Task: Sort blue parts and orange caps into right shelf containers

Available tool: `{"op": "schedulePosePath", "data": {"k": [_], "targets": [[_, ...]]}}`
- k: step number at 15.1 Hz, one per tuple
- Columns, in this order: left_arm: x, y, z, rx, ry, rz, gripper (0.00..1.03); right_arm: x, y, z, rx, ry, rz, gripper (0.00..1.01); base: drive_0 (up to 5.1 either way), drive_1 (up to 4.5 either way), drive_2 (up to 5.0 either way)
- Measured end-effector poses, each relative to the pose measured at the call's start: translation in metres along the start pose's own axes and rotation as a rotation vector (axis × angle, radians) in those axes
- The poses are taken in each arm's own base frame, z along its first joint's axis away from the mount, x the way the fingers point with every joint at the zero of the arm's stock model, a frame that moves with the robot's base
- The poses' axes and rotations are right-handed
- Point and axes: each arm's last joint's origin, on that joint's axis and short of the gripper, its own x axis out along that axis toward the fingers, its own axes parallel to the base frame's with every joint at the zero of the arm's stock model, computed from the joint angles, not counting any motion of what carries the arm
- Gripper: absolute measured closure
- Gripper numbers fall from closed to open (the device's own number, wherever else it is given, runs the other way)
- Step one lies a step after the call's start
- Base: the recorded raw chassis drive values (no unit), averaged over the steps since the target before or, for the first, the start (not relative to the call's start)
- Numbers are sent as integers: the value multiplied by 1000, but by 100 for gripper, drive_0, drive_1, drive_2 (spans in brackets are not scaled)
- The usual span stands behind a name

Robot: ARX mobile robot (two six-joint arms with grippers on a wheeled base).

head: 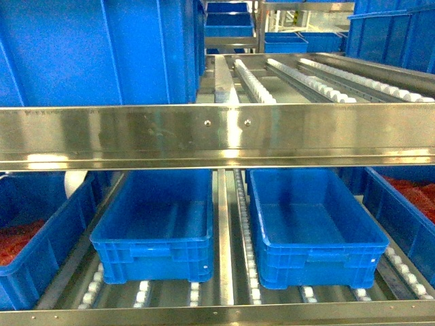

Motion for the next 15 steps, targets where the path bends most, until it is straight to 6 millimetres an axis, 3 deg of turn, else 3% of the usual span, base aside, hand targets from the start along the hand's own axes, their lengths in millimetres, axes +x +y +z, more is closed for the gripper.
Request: {"op": "schedulePosePath", "data": {"k": [15], "targets": [[0,0,0,1,0,-1,61,0,0,0,0,0,-3,57,0,0,0]]}}
